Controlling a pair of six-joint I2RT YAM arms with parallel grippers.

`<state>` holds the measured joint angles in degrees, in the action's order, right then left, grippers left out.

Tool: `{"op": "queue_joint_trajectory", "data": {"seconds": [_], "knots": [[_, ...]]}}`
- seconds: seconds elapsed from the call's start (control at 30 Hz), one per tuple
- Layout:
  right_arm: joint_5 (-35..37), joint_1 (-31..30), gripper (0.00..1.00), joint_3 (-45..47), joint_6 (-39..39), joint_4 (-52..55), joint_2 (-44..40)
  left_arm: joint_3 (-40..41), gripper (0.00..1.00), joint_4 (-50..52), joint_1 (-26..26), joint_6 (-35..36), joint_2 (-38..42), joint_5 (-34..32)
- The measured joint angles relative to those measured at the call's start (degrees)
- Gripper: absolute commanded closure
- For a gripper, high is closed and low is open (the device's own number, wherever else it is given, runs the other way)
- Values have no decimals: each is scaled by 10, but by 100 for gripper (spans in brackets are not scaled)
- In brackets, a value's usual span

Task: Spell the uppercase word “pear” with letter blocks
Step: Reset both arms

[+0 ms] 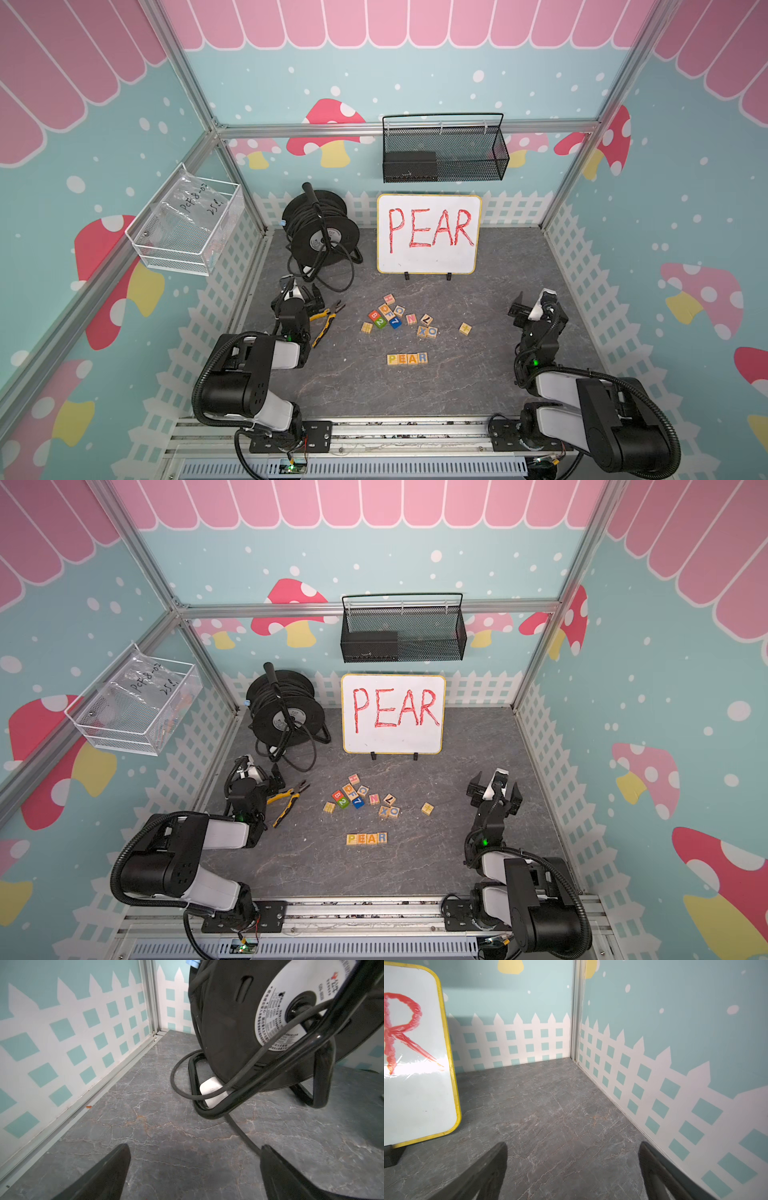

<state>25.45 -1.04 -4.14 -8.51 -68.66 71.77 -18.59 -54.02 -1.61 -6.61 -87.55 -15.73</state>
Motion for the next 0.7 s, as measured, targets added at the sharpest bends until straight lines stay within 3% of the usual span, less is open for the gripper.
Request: {"op": "queue_joint_trajectory", "data": {"seconds": [0.17, 0.33, 0.53, 0.7], "knots": [[-20, 3, 0, 9, 9, -76, 79, -26, 1, 19, 0, 9, 0, 25], [-56, 3, 0, 8, 22, -108, 91, -28, 1, 24, 0, 11, -1, 32], [-116, 3, 0, -56, 49, -82, 158, -29, 1, 29, 0, 15, -1, 34], [-140, 3, 0, -70, 55, -70, 159, -30, 0, 30, -4, 18, -1, 34]]}}
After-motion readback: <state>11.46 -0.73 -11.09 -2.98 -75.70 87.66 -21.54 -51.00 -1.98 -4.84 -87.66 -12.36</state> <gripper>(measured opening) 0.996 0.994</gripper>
